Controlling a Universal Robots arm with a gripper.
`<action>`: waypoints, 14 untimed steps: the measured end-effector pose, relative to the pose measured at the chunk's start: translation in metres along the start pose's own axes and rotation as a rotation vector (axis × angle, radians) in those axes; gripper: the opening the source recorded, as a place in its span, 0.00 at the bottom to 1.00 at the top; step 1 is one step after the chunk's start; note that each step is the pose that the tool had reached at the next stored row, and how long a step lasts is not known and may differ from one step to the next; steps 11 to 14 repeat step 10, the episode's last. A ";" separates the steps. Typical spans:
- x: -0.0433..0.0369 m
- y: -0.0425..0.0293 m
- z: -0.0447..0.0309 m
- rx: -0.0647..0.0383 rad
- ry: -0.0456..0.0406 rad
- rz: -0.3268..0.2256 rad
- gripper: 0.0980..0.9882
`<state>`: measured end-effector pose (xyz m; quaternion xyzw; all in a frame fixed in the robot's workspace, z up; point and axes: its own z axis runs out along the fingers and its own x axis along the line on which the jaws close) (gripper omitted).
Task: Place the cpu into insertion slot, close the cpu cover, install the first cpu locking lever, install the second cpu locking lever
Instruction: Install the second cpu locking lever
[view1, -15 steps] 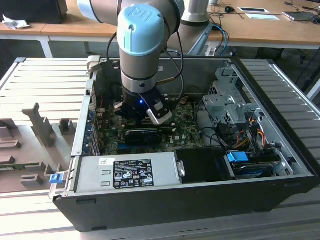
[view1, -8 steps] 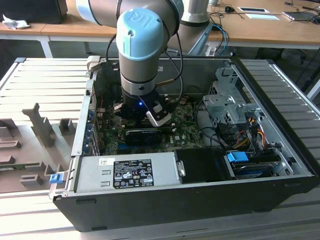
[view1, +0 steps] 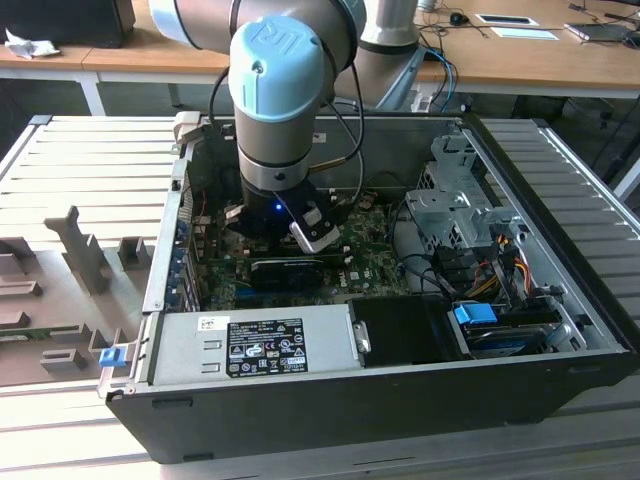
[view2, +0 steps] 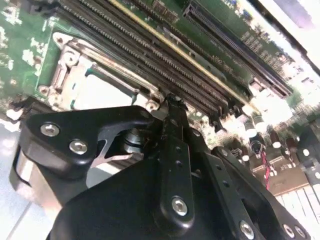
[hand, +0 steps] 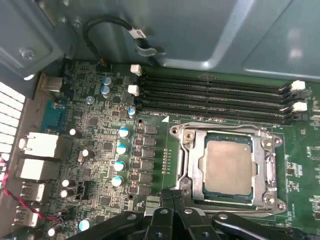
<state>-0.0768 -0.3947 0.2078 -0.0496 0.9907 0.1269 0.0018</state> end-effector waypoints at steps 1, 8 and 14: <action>-0.0001 0.0017 -0.0065 0.000 0.0000 0.000 0.01; -0.0004 0.0067 -0.0256 0.000 0.0000 0.000 0.01; -0.0004 0.0067 -0.0256 0.000 -0.0001 0.000 0.01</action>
